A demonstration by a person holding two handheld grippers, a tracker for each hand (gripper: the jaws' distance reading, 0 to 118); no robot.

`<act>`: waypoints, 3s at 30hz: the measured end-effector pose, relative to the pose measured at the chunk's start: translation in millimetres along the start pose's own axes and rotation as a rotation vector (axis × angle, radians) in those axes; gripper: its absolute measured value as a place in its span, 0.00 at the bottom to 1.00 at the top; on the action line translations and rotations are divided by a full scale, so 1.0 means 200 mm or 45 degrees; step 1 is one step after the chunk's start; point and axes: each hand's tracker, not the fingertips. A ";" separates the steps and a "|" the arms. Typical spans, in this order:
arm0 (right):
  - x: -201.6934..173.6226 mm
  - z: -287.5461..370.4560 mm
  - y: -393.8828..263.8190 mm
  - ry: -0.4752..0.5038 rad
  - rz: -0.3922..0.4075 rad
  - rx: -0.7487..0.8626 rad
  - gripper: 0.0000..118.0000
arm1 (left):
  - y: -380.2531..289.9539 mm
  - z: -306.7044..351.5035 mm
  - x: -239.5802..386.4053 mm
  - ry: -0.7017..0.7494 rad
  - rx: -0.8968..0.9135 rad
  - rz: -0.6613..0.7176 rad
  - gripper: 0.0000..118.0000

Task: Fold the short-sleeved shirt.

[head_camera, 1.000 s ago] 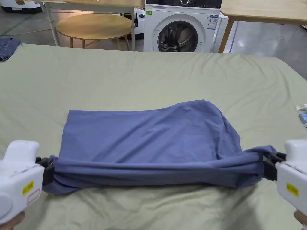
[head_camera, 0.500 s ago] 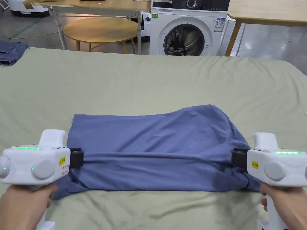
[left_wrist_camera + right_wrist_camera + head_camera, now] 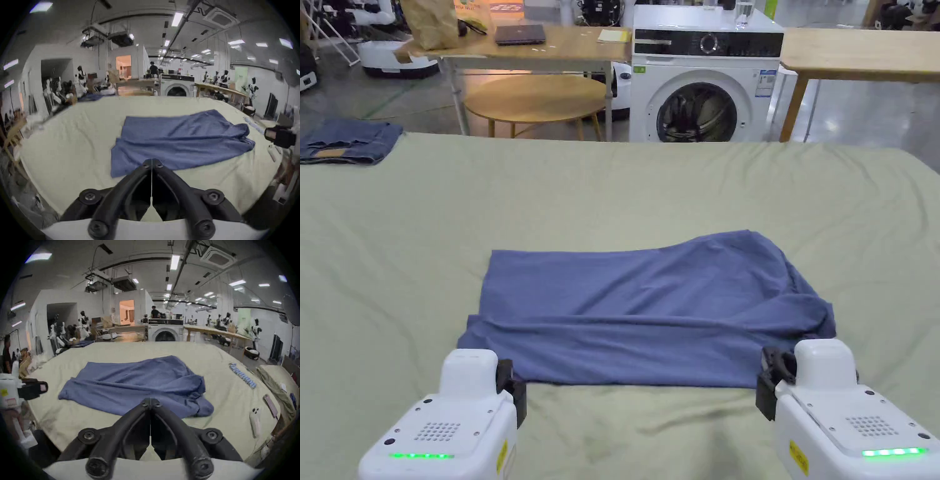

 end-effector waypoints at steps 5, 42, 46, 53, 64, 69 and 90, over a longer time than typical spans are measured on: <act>0.04 0.02 -0.02 -0.027 -0.015 -0.024 0.00 | -0.09 -0.10 -0.17 0.098 -0.142 0.041 0.00; 0.76 -0.74 -0.03 -0.109 -0.133 -0.524 0.12 | 0.11 -0.72 -0.33 0.055 -0.473 -0.018 0.05; 0.78 -0.56 0.04 -0.069 -0.196 -0.473 0.09 | 0.12 -0.63 -0.35 0.045 -0.452 -0.002 0.05; 0.74 -0.03 0.22 -0.026 -0.146 -0.323 0.09 | 0.26 -0.23 -0.30 0.009 -0.346 -0.070 0.05; 0.65 0.11 -0.28 -0.097 -0.140 -0.593 0.10 | -0.13 0.02 -0.35 -0.055 -0.482 0.174 0.05; 0.67 0.18 -0.23 -0.107 -0.236 -0.508 0.75 | -0.07 0.10 -0.36 0.029 -0.299 0.111 0.60; 0.06 -0.03 0.27 -0.019 0.042 0.038 0.00 | 0.24 -0.18 -0.04 0.042 -0.066 -0.192 0.00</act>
